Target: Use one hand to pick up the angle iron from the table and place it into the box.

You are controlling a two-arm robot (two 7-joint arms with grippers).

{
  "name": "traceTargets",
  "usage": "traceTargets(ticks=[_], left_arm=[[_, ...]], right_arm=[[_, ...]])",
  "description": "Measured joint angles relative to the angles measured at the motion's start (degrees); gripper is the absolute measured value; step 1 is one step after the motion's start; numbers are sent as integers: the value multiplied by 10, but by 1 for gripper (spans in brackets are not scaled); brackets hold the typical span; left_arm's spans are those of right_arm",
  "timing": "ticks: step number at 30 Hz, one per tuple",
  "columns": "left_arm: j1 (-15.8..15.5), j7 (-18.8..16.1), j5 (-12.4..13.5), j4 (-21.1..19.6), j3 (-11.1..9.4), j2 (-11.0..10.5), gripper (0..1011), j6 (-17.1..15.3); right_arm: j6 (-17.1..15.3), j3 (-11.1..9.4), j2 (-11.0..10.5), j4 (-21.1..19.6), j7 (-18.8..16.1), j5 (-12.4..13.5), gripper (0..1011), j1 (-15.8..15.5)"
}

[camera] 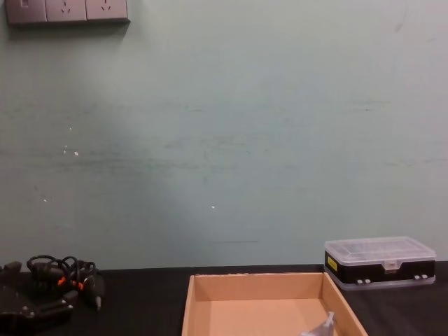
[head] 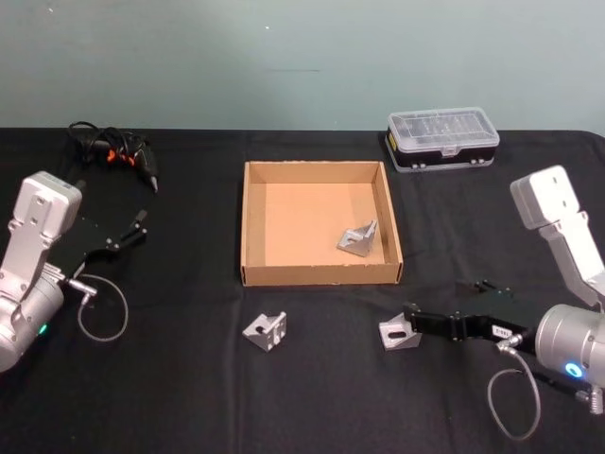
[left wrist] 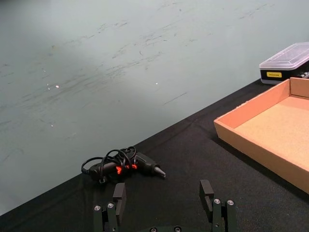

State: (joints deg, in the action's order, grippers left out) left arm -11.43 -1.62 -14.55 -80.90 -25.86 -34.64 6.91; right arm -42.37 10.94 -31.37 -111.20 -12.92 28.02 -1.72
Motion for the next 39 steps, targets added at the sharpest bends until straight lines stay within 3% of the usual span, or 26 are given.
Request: traceTargets(ticks=[21, 39], left_arm=[[0, 0, 0, 0, 0, 0, 1000, 0], [0, 0, 0, 0, 0, 0, 1000, 0]], right_arm=[[-1, 32, 39, 59, 22, -15, 1000, 25], [1, 35, 56, 69, 20, -37, 1000, 28]])
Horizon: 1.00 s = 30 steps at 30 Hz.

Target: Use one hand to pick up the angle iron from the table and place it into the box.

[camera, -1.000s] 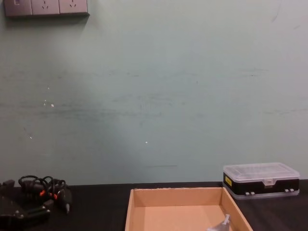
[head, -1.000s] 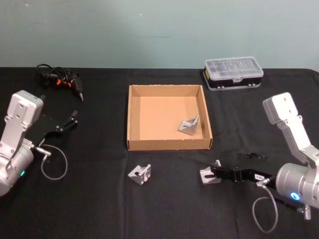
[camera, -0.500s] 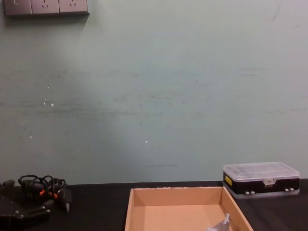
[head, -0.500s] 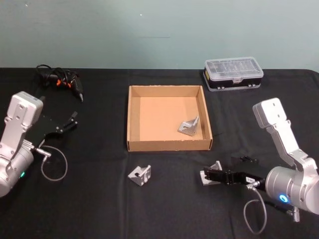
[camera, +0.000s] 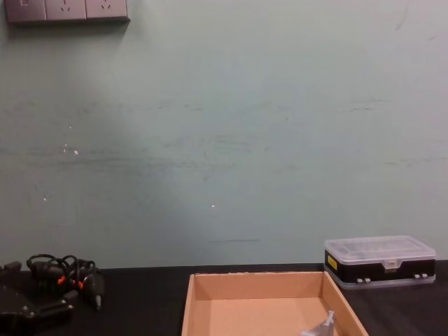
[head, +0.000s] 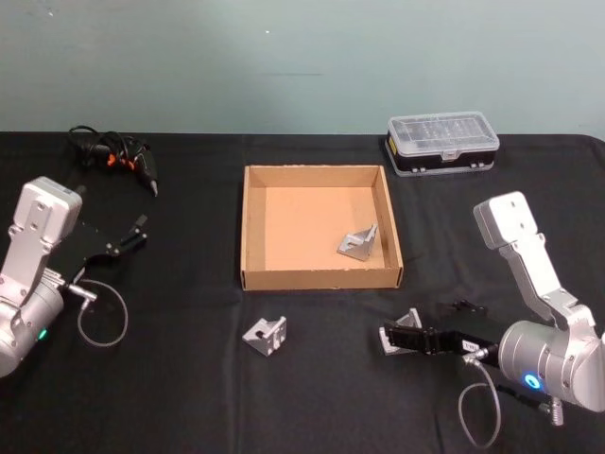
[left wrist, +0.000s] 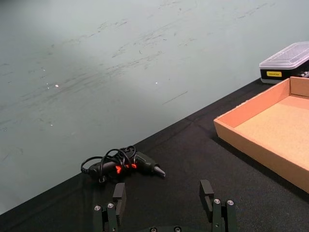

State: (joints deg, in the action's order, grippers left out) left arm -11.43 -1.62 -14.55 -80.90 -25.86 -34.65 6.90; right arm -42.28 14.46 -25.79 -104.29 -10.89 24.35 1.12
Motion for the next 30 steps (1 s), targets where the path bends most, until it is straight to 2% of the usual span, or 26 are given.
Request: traceTargets(ticks=[5, 11, 16, 17, 20, 21, 24, 26, 27, 28, 30], left_arm=[[0, 0, 0, 0, 0, 0, 1000, 0], [0, 0, 0, 0, 0, 0, 1000, 0], [0, 0, 0, 0, 0, 0, 1000, 0], [0, 0, 0, 0, 0, 0, 1000, 0], [0, 0, 0, 0, 0, 0, 1000, 0], [0, 0, 0, 0, 0, 0, 1000, 0], [0, 0, 0, 0, 0, 0, 1000, 0], [0, 0, 0, 0, 0, 0, 1000, 0], [0, 0, 0, 0, 0, 0, 1000, 0], [0, 0, 0, 0, 0, 0, 1000, 0], [0, 0, 0, 0, 0, 0, 1000, 0]], right_arm=[[5, -1, 1, 2, -5, -4, 995, -2], [7, -3, 3, 5, -9, -8, 864, -3], [8, -3, 3, 8, -14, -12, 719, -3], [9, -3, 3, 8, -16, -13, 660, -3], [11, -3, 2, 8, -18, -15, 600, -3], [12, -2, 2, 8, -19, -16, 539, -3], [14, -2, 1, 8, -22, -18, 479, -4], [15, -1, 0, 8, -23, -20, 378, -5], [15, 0, 0, 8, -24, -21, 378, -5], [15, 0, 0, 8, -25, -22, 315, -5], [15, 2, -1, 8, -27, -23, 255, -5]])
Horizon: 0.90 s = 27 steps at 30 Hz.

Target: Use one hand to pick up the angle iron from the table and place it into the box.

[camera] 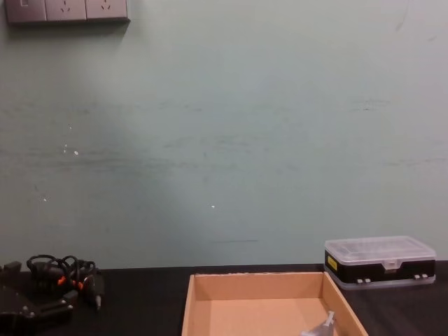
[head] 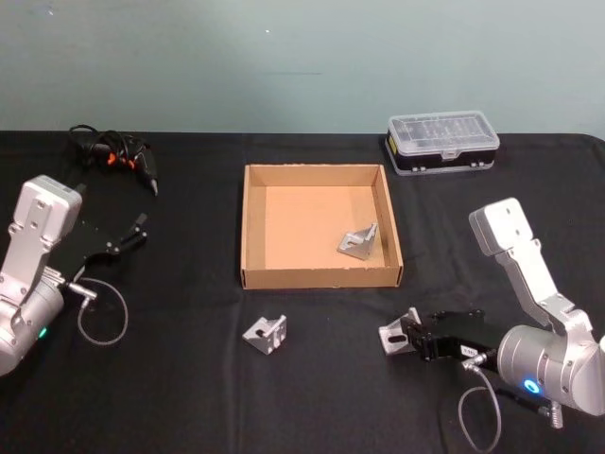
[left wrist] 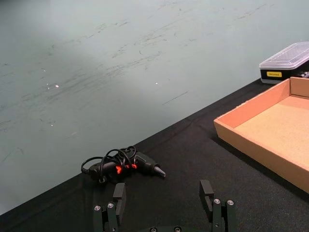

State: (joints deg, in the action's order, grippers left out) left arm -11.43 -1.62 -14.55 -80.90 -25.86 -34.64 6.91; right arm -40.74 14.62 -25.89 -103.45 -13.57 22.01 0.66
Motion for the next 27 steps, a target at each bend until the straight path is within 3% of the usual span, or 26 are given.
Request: traceTargets(ticks=[7, 19, 27], left_arm=[[0, 0, 0, 0, 0, 0, 1000, 0], [0, 0, 0, 0, 0, 0, 1000, 0], [0, 0, 0, 0, 0, 0, 1000, 0]], right_arm=[[0, 5, -1, 0, -6, -5, 70, 1], [13, 3, -6, -19, -9, -16, 66, -6], [47, 3, -17, -59, -9, -47, 66, 7]])
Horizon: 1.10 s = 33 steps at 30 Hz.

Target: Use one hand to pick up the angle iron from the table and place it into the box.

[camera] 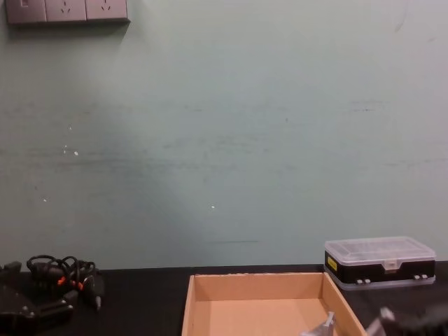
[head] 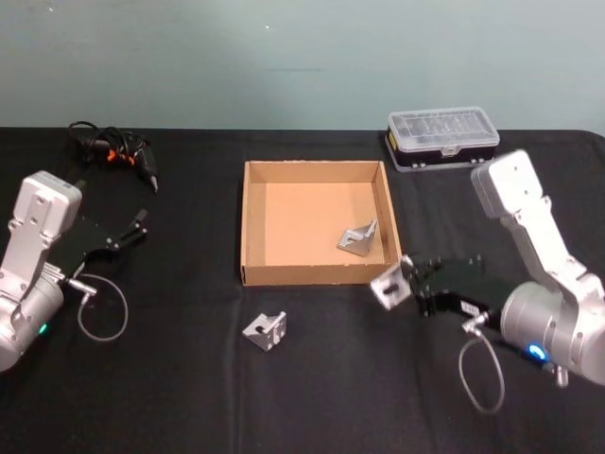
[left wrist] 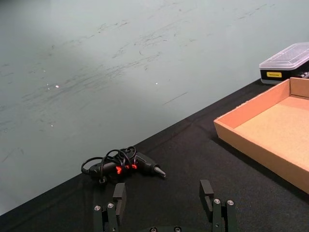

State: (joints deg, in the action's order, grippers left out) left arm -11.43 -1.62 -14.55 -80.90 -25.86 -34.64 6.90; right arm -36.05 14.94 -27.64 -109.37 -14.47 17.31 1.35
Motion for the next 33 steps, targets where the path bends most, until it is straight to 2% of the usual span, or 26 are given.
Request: traceTargets(ticks=[5, 10, 11, 21, 24, 27, 33], left_arm=[[0, 0, 0, 0, 0, 0, 1000, 0], [0, 0, 0, 0, 0, 0, 1000, 0], [0, 0, 0, 0, 0, 0, 1000, 0], [0, 0, 0, 0, 0, 0, 1000, 0], [0, 0, 0, 0, 0, 0, 1000, 0], [0, 0, 0, 0, 0, 0, 1000, 0], [0, 0, 0, 0, 0, 0, 1000, 0]], right_arm=[[22, 10, 1, -1, -5, -22, 66, 27], [45, 39, 15, 32, -20, -52, 66, 79], [45, 39, 15, 32, -20, -52, 66, 79], [88, 110, 37, 135, -70, -113, 66, 179], [97, 122, 43, 159, -82, -123, 66, 198], [110, 137, 56, 202, -98, -137, 66, 226], [125, 146, 77, 262, -112, -149, 66, 258]])
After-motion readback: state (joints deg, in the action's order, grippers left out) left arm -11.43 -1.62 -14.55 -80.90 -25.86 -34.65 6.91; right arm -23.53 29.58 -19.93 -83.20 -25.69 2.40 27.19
